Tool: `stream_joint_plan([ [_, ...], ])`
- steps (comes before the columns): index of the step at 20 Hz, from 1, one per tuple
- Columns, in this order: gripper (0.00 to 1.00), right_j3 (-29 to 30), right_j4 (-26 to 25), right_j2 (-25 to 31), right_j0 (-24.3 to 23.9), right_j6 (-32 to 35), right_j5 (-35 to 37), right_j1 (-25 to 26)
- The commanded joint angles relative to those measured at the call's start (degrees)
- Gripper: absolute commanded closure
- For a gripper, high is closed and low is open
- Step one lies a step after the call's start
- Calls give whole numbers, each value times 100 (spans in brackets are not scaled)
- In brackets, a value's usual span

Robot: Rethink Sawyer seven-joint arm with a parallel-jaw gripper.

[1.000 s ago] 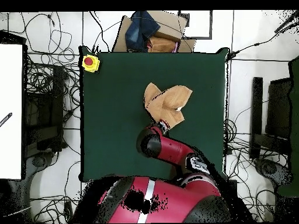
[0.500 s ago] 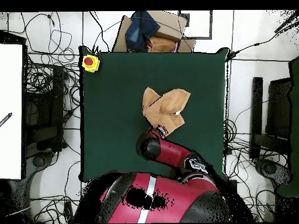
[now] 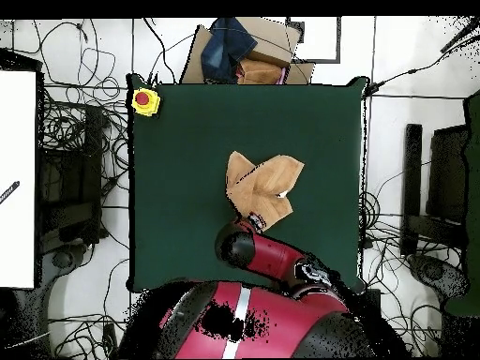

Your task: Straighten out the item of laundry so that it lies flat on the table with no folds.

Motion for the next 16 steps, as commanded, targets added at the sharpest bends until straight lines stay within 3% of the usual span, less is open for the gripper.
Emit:
stream_joint_plan([
  [1, 100, 333, -12, 669, -15, 1459, 695, -110],
  [16, 100, 310, 146, 615, 218, 1553, 535, -16],
])
